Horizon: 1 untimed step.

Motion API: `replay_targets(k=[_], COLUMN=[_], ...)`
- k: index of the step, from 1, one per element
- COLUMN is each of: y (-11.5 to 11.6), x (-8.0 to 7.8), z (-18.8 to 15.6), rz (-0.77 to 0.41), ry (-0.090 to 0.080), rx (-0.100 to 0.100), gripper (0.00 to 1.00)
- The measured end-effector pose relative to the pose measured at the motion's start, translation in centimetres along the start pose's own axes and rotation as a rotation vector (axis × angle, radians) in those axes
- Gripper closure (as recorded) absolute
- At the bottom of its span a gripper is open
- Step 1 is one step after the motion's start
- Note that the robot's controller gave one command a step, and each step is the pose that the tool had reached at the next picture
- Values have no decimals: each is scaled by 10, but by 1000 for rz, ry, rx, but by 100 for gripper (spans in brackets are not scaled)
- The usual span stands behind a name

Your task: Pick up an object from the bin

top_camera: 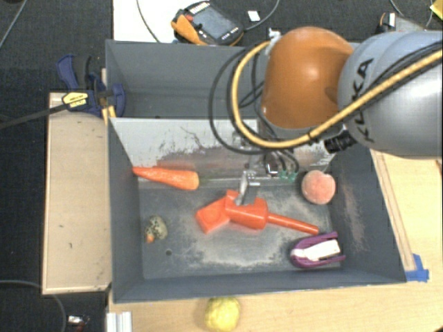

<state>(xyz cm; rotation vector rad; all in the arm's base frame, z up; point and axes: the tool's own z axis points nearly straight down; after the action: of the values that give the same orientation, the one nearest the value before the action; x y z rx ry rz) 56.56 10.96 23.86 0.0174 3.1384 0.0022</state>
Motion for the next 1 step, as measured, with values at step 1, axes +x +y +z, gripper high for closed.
replay_targets(k=[1], y=[0], x=[0], z=[0], rz=[0], ry=[0], rx=[0], gripper=[0])
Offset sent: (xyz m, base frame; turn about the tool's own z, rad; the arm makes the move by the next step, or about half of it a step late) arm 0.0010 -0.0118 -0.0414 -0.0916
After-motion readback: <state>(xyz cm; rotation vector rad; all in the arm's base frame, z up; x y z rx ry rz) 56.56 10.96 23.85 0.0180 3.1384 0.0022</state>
